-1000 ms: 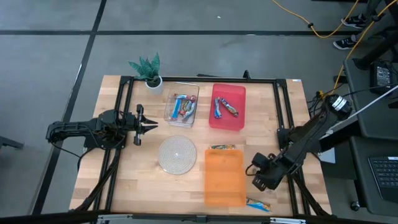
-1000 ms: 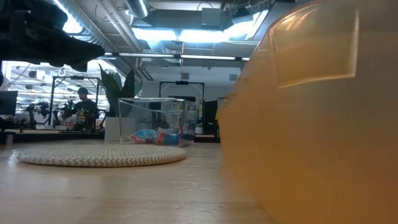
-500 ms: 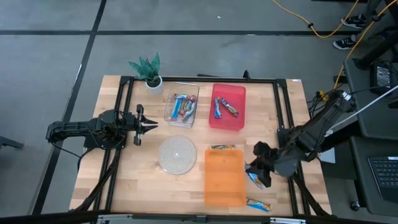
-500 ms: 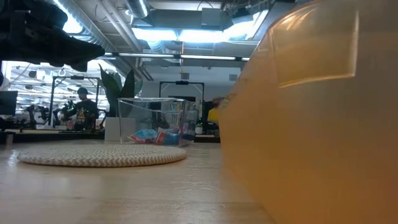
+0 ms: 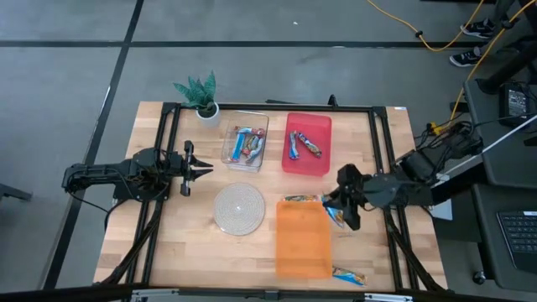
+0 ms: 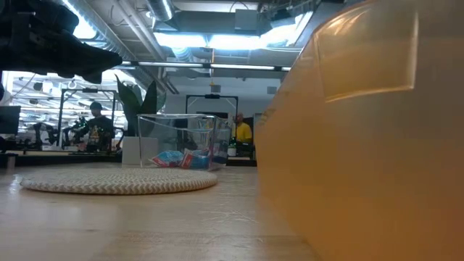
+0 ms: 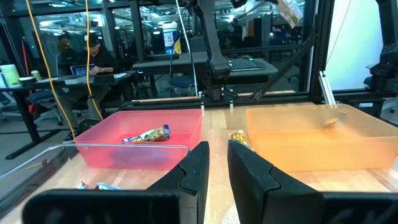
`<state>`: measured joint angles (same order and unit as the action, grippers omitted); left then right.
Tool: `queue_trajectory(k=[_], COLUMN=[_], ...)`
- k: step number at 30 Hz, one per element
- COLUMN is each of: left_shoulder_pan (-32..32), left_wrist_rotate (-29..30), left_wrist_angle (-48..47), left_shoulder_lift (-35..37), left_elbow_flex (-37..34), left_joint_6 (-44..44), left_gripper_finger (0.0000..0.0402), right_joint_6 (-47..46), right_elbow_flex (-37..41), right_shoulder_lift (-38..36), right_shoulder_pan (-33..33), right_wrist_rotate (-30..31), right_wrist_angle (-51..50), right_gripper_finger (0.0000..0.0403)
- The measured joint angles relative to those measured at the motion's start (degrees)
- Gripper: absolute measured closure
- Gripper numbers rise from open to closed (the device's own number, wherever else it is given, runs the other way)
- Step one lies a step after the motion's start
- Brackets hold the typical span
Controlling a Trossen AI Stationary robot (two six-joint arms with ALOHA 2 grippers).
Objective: Pick and place Granola Bars by type
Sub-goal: Put the yellow granola bar into the orange bin
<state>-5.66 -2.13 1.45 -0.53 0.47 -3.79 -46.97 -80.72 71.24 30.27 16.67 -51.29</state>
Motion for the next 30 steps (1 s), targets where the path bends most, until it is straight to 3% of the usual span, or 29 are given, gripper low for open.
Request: queue_trajectory(k=[10, 30], left_shoulder_pan=[0.0, 0.0], left_wrist_rotate=[0.0, 0.0], left_wrist_angle=[0.0, 0.0], left_shoulder_lift=[0.0, 0.0], left_elbow_flex=[0.0, 0.0], left_joint_6=[0.0, 0.0], left_gripper_finger=[0.0347, 0.0347], right_joint_6=[7.1, 18.6], right_elbow_flex=[-0.5, -0.5], right_shoulder_lift=[8.5, 31.4], right_shoulder_pan=[-7.5, -9.9], right_wrist_rotate=[-9.7, -10.8], right_wrist_angle=[0.5, 0.9], right_gripper_finger=[0.0323, 0.0322])
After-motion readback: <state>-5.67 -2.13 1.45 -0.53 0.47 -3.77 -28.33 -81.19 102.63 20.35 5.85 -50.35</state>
